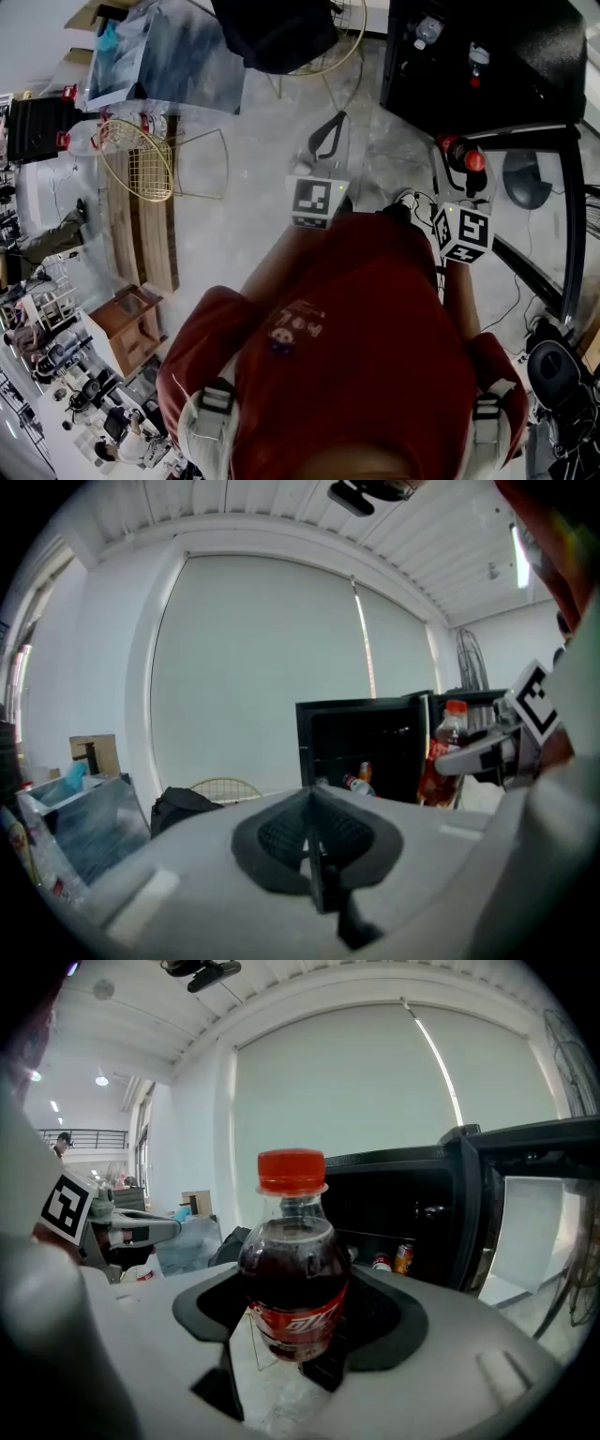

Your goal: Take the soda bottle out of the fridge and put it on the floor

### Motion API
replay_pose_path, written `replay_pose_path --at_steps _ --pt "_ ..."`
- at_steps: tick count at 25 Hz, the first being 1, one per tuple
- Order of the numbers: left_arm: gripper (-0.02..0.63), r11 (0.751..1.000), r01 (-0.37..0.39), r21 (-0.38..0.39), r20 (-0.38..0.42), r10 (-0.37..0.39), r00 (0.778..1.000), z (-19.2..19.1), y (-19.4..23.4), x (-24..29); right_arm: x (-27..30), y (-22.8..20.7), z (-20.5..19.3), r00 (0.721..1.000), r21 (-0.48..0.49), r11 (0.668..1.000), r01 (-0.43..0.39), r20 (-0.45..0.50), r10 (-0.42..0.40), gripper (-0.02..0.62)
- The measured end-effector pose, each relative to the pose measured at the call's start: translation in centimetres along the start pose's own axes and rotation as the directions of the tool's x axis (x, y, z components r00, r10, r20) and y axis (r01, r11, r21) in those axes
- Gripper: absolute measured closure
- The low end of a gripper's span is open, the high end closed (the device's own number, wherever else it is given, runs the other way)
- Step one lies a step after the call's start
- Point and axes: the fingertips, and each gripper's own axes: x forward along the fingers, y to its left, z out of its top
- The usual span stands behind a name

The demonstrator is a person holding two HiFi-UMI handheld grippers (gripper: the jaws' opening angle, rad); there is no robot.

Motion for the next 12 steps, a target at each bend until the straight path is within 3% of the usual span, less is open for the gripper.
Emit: replay_pose_path --at_steps 12 --pt "0.606 0.998 -0.058 -0.003 -0.013 0.058 0.998 -0.3 -1.7 0.2 0.5 -0.7 -0.7 0.997 -0.013 0.997 -0.081 -0.004 0.081 0.292"
